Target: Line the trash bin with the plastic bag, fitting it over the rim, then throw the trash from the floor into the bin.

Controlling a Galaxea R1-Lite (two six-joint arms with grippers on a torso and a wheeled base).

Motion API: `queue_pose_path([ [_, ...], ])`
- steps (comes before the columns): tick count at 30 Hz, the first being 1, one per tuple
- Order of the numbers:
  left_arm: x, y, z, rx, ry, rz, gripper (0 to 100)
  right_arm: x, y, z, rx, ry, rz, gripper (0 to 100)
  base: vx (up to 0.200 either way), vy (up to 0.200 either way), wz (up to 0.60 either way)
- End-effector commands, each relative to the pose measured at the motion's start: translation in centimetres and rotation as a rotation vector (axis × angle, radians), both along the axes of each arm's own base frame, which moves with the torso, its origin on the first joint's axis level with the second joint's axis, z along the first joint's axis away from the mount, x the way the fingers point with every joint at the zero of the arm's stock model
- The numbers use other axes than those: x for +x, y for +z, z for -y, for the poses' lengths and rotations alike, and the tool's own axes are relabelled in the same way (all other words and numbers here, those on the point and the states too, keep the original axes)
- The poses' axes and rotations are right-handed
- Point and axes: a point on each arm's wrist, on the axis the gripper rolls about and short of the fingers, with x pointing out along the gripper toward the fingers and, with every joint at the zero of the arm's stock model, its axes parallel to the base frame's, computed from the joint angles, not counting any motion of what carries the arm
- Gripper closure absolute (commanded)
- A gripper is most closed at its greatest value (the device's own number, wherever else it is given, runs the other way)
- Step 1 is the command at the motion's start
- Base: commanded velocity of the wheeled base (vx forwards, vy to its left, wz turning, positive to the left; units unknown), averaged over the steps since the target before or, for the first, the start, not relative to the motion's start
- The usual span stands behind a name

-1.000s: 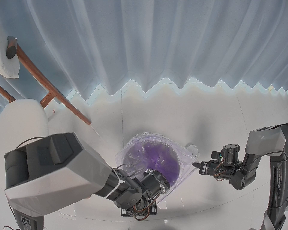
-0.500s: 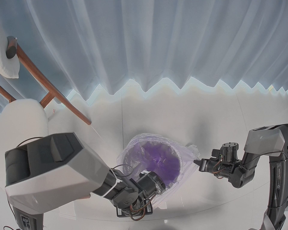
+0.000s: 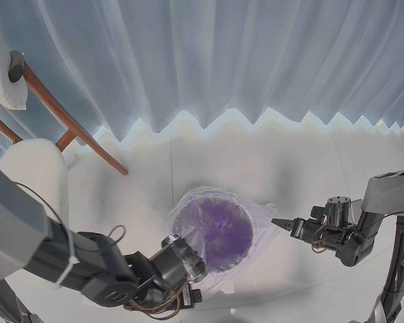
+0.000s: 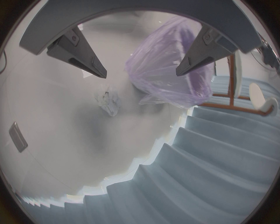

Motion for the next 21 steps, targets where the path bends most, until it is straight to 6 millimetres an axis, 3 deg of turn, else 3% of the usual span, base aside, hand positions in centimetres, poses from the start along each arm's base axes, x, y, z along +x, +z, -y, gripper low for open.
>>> queue_pose_path([
  [1,-3.0,3.2,-4.4,-0.086,0.013,0.071,0,-2.6,3.9,0.7,0.118,-0.032,0.022,0,0.000,0.000,0.00],
  [6,-2.6,3.1,-6.9,-0.233,0.089,0.202,0,-4.4,5.7,1.4,0.188,-0.077,0.018,0,0.000,0.000,0.00],
  [8,-2.7,2.4,-8.3,-0.273,0.102,0.262,0,-5.5,5.9,1.6,0.190,-0.085,0.003,0,-0.200,0.000,0.00],
  [16,-3.2,0.9,-9.5,-0.314,0.077,0.277,0,-6.5,5.4,2.1,0.155,-0.168,0.008,0,-0.200,0.000,0.00],
  [21,-1.9,1.0,-9.7,-0.337,0.123,0.316,0,-7.2,5.5,2.2,0.158,-0.170,0.022,0,-0.200,0.000,0.00],
])
